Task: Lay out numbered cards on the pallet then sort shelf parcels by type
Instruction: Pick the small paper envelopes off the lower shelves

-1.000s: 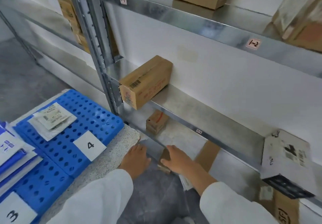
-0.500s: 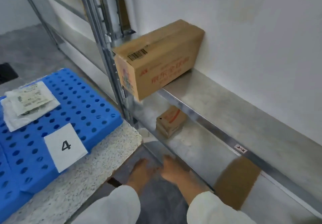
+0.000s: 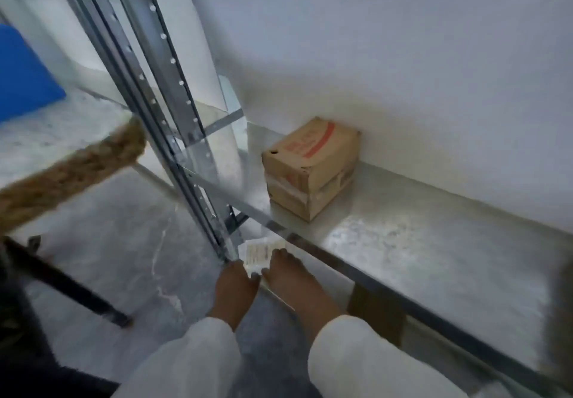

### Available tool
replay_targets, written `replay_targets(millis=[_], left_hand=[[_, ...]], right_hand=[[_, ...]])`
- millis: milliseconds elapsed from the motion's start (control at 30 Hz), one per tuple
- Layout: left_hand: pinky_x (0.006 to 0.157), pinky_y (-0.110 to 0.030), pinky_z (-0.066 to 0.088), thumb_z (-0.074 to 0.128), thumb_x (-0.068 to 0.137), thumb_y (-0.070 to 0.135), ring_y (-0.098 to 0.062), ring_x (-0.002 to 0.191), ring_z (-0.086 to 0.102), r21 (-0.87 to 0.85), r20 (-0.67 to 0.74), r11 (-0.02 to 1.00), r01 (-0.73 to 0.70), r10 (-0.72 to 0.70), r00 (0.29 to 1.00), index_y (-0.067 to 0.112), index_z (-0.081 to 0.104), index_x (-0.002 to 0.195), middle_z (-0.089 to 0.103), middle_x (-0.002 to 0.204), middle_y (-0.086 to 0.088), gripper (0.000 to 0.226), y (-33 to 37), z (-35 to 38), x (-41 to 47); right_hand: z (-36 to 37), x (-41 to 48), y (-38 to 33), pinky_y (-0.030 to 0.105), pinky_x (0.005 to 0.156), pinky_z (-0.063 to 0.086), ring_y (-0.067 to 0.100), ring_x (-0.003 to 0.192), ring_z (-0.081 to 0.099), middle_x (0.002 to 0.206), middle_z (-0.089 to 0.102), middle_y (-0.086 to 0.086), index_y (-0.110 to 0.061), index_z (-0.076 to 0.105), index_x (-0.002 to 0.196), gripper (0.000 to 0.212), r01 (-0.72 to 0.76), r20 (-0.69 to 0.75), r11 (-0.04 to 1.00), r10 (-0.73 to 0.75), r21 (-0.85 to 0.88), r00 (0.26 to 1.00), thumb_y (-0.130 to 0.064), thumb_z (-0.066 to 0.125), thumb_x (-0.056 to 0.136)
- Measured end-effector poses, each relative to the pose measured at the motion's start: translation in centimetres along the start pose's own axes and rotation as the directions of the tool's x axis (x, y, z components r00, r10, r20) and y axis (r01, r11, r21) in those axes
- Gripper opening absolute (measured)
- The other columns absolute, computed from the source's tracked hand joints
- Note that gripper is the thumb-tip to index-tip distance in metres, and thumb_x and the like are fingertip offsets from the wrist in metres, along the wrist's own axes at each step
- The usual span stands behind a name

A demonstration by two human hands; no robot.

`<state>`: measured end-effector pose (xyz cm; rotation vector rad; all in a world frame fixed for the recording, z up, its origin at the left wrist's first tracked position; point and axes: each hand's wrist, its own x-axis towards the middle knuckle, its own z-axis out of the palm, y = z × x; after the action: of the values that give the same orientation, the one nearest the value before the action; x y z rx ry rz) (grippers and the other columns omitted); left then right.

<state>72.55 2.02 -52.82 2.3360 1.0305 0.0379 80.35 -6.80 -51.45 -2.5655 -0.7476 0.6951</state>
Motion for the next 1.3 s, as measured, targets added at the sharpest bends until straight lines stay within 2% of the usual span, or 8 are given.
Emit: replay_targets(millis=[67,133,233,367,533,600,867,1300], left_hand=[[0.077,-0.038,0.053,0.057,0.084,0.013,-0.031,0.086,0.066,0.033,0.001,0.999,0.024,-0.024,1.000,0.000,0.064,0.084,0.068,0.090,-0.017,0.015,-1.3,0.9,2.0],[0.077,-0.038,0.056,0.056,0.083,0.014,-0.029,0.085,0.067,0.077,-0.006,0.997,0.029,-0.028,1.000,0.005,0.061,0.073,0.069,0.087,-0.014,0.014,-3.2,2.0,2.7],[0.083,-0.035,0.054,0.054,0.088,0.019,-0.025,0.090,0.066,0.130,-0.021,0.991,-0.034,0.037,0.999,0.006,0.066,0.093,0.069,0.097,-0.010,0.018,-5.3,3.2,3.5],[0.080,-0.034,0.052,0.050,0.089,0.014,-0.027,0.089,0.065,0.137,-0.022,0.990,-0.027,0.030,0.999,0.002,0.064,0.088,0.067,0.096,-0.015,0.018,-5.5,3.7,5.1],[0.103,-0.032,0.037,0.052,0.094,0.027,-0.025,0.123,0.051,0.175,-0.051,0.983,0.051,-0.043,0.998,0.008,0.050,0.133,0.053,0.134,-0.009,0.043,-7.9,4.9,4.0],[0.107,-0.030,0.033,0.049,0.096,0.031,-0.022,0.129,0.045,0.242,-0.038,0.968,0.069,-0.061,0.997,0.009,0.043,0.139,0.048,0.140,-0.007,0.048,-8.9,5.6,4.2],[0.102,-0.036,0.039,0.053,0.094,0.024,-0.030,0.123,0.050,0.134,-0.112,0.989,0.065,-0.050,0.992,0.004,0.050,0.133,0.052,0.135,-0.016,0.044,-9.7,7.8,8.2],[0.094,-0.040,0.049,0.054,0.092,0.030,-0.032,0.111,0.057,0.081,-0.041,0.986,0.143,-0.140,0.989,0.002,0.047,0.133,0.058,0.125,-0.018,0.050,-11.2,12.5,13.2]], right_hand=[[0.8,1.9,0.4,0.034,0.096,0.046,0.026,0.113,0.059,0.125,0.060,0.013,-0.004,0.054,0.128,0.041,0.044,-0.112,0.998,-0.039,0.042,0.993,-0.025,0.053,0.093],[2.7,2.5,0.8,0.037,0.101,0.042,0.029,0.119,0.055,0.130,0.056,0.016,-0.002,0.047,0.133,0.047,0.030,-0.048,0.999,-0.028,0.031,0.998,-0.026,0.053,0.093],[4.3,2.9,-0.1,0.039,0.103,0.039,0.030,0.121,0.051,0.132,0.052,0.017,-0.001,0.044,0.134,0.050,0.083,0.028,0.997,-0.083,-0.001,0.996,-0.031,0.054,0.095],[4.4,5.0,-1.6,0.040,0.105,0.035,0.032,0.122,0.049,0.132,0.051,0.017,-0.001,0.045,0.132,0.044,0.159,0.007,0.987,-0.159,0.028,0.987,-0.028,0.048,0.097],[4.6,8.8,1.1,0.041,0.107,0.039,0.030,0.127,0.048,0.138,0.048,0.014,-0.005,0.042,0.139,0.047,0.090,0.068,0.995,-0.088,-0.030,0.994,-0.027,0.045,0.097],[5.1,9.6,1.6,0.043,0.109,0.036,0.031,0.130,0.045,0.141,0.045,0.013,-0.008,0.039,0.141,0.050,0.063,0.049,0.998,-0.062,-0.015,0.997,-0.032,0.044,0.097],[6.8,12.2,3.4,0.041,0.108,0.036,0.028,0.127,0.047,0.137,0.046,0.012,-0.008,0.040,0.138,0.045,0.157,0.083,0.964,-0.143,-0.213,0.986,-0.024,0.047,0.097],[8.8,17.9,8.9,0.033,0.092,0.049,0.030,0.114,0.057,0.130,0.053,0.015,-0.006,0.046,0.135,0.054,0.126,0.197,0.962,-0.079,-0.242,0.977,-0.032,0.056,0.089]])
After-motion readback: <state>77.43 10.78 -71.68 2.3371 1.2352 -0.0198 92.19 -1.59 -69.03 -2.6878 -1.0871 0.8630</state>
